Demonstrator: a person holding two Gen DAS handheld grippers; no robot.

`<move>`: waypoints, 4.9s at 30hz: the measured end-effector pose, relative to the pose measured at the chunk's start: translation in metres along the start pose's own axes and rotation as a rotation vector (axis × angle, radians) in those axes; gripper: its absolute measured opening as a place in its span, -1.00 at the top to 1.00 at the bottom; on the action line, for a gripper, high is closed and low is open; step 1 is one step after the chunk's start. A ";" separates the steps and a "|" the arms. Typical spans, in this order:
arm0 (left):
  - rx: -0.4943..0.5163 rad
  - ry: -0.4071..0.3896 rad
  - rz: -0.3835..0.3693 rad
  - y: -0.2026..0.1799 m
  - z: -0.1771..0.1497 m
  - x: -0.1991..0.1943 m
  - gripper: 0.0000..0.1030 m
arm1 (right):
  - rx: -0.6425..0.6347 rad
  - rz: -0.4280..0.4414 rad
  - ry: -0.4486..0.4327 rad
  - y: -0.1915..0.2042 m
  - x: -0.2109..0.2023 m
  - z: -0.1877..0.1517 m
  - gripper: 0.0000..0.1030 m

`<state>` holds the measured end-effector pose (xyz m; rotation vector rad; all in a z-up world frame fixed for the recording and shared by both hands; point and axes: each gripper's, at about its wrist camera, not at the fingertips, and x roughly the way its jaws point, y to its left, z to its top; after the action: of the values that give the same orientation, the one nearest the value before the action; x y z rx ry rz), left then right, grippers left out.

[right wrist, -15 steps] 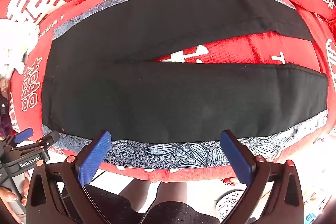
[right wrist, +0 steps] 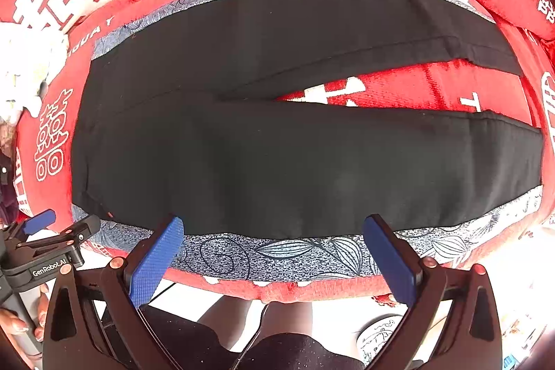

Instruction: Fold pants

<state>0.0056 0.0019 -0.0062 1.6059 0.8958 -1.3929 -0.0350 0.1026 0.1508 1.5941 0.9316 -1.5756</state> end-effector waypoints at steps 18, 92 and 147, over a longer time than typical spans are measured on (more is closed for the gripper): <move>-0.035 -0.054 -0.005 -0.003 -0.006 0.005 -1.00 | -0.007 -0.005 0.003 0.000 0.009 -0.001 -1.00; -0.375 -0.077 -0.777 0.114 -0.053 0.095 -0.97 | 0.421 0.944 0.217 -0.062 0.121 -0.089 -1.00; -0.189 -0.308 -0.260 0.046 0.183 -0.042 -0.68 | 0.144 0.781 0.002 -0.111 0.050 0.211 -0.38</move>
<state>-0.0343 -0.1840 0.0294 1.1254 1.0391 -1.6273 -0.2360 -0.0249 0.0986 1.7561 0.1339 -1.0892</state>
